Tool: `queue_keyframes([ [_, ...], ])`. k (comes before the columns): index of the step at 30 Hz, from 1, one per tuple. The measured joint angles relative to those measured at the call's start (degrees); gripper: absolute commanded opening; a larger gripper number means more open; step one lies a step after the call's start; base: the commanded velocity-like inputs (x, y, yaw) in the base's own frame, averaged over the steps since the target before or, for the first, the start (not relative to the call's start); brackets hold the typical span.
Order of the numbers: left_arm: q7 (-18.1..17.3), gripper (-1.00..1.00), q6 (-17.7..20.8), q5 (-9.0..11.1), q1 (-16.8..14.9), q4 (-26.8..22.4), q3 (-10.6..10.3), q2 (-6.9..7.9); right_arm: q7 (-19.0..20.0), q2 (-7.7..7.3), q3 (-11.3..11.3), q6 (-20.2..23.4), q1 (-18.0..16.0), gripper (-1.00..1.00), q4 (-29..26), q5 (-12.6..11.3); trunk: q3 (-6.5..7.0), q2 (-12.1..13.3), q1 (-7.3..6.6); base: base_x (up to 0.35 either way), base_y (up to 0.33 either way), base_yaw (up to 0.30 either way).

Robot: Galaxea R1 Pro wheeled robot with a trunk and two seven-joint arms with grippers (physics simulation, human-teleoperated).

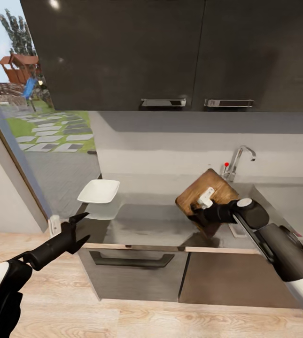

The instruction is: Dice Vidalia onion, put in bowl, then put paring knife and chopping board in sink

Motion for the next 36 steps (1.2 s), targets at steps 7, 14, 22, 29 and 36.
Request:
queue_keyframes([
  [7, 0.0, 1.00, 2.0, 0.2, 0.0, 0.0, 1.9, 0.12, 23.7, -4.63, -0.7, -23.8, -1.6, -1.00, -1.1, 24.4, 0.00, 0.0, 0.00, 0.000, 0.000, 0.000],
  [14, -0.1, 1.00, 4.4, 0.2, 0.0, 0.0, 4.5, 0.18, 38.3, -5.45, -4.3, -46.9, -1.0, -1.00, -1.3, 34.4, -0.01, 0.0, 0.00, 0.000, 0.000, 0.000],
  [22, -3.9, 1.00, 10.3, 0.2, 0.0, 0.0, 7.5, 0.77, 49.0, -9.04, -8.8, -70.5, -0.7, -1.00, -4.5, 36.3, 0.00, 0.0, 0.00, 0.000, 0.000, 0.000],
  [29, -5.6, 1.00, 12.6, 0.2, 0.0, 0.0, 7.3, 1.47, 51.0, -8.53, -9.5, -80.2, -0.8, -1.00, -5.9, 38.5, 0.00, 0.0, 0.00, 0.000, 0.000, 0.000],
  [36, -6.0, 1.00, 13.1, 0.2, 0.0, 0.0, 7.2, 1.53, 50.1, -8.01, -9.3, -80.4, -1.5, -1.00, -2.6, 40.9, -0.01, 0.0, 0.00, 0.000, 0.000, 0.000],
])
